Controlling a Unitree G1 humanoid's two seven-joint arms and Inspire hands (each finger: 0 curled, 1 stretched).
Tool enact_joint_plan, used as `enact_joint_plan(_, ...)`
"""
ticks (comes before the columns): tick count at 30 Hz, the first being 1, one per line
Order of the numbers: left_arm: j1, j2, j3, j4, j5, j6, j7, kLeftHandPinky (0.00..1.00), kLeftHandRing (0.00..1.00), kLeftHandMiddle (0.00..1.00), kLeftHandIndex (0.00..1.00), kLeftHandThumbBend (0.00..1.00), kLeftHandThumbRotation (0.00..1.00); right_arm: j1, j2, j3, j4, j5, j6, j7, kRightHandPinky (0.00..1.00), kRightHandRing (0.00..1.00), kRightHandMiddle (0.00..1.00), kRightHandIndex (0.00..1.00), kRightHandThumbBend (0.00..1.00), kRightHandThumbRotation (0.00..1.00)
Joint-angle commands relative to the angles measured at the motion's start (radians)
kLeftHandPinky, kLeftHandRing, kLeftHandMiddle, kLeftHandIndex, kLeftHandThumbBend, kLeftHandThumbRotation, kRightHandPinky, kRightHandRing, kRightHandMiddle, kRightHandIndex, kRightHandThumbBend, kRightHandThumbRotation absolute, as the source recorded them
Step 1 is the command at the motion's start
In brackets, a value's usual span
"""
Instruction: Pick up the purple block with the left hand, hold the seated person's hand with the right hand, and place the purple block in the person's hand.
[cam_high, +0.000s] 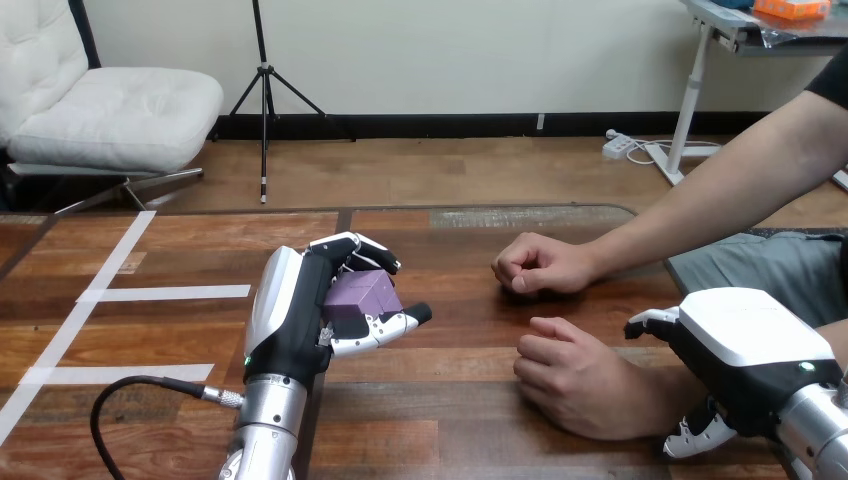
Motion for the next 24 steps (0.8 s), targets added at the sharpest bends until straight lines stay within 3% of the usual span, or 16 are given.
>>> enact_joint_plan(1,-0.030,-0.002,0.019,-0.064,-0.008,-0.019,0.001,0.37,0.43,0.48,0.49,0.72,0.00,-0.075,-0.024,0.018,0.006,-0.017,0.012,0.011,0.81,0.84,0.84,0.81,0.85,0.07)
enact_joint_plan(24,-0.018,0.000,0.028,-0.089,-0.003,-0.026,-0.006,0.37,0.43,0.49,0.50,0.71,0.00,-0.109,-0.022,0.066,0.029,-0.076,0.085,0.069,0.83,0.85,0.85,0.82,0.82,0.11)
